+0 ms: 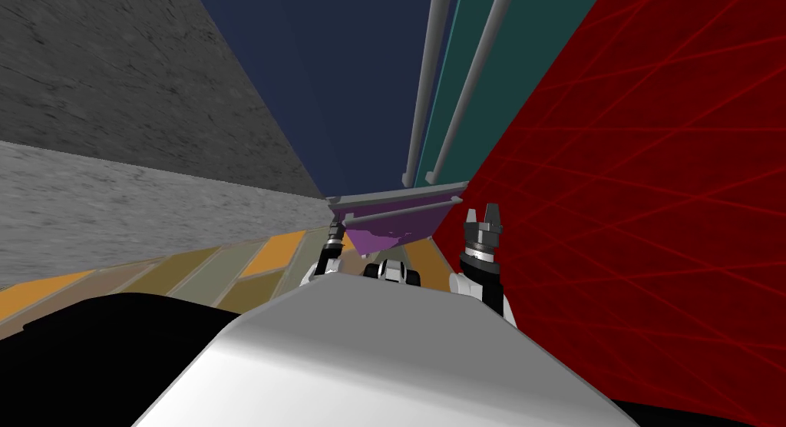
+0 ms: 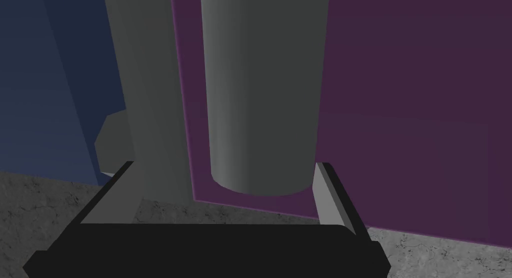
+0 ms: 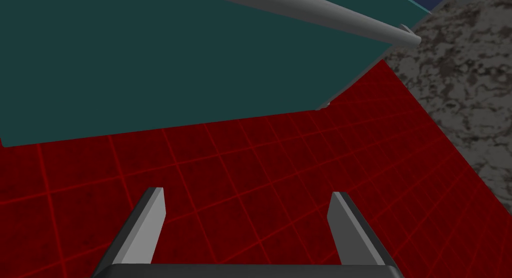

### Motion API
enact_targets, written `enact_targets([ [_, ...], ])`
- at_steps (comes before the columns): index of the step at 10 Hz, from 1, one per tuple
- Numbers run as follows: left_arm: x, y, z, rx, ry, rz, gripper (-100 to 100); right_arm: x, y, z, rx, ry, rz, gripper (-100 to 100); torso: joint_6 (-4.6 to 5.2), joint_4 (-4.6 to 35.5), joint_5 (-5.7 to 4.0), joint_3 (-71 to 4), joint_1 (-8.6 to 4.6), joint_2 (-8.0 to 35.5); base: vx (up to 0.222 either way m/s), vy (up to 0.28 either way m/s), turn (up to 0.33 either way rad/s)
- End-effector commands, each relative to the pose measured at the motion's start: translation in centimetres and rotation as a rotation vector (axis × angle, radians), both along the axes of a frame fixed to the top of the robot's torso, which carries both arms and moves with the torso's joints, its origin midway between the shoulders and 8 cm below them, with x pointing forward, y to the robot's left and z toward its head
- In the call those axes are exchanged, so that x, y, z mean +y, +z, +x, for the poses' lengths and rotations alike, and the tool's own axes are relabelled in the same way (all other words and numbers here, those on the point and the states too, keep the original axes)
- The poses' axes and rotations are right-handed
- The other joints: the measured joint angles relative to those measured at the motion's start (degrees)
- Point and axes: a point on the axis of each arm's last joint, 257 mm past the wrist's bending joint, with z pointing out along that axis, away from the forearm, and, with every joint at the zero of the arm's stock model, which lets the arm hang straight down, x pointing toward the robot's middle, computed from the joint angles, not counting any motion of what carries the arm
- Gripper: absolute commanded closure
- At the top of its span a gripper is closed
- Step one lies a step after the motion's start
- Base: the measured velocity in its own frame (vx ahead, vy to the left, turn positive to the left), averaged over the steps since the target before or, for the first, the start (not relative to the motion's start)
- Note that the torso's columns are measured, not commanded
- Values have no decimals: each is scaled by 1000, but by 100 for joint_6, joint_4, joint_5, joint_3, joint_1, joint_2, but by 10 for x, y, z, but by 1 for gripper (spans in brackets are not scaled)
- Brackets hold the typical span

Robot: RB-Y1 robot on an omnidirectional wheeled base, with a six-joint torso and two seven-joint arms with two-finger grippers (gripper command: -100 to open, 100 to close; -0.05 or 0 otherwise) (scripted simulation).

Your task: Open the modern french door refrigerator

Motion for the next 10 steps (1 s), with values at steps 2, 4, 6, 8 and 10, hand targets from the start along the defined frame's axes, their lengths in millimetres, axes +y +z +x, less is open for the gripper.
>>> enact_targets([
  [2,-6,-25,-3,19,38,-85,-100,0,0,0,0,0,0,0,0,-1,-1,-2,-4,-4,24,-24,27],
  [4,-13,-34,-4,22,56,-133,-100,0,0,0,0,0,0,0,0,0,-1,0,-3,0,14,-16,15],
  [6,-3,-32,2,23,63,-118,-100,0,0,0,0,0,0,0,0,0,-1,0,1,1,-11,-11,-47],
  [8,16,-32,13,24,88,-113,-100,0,0,0,0,0,0,0,1,4,-2,9,-6,16,-79,-19,-133],
  [10,35,-30,24,23,115,-111,-100,0,0,0,0,0,0,0,0,2,-2,4,-7,6,-89,-24,-152],
])
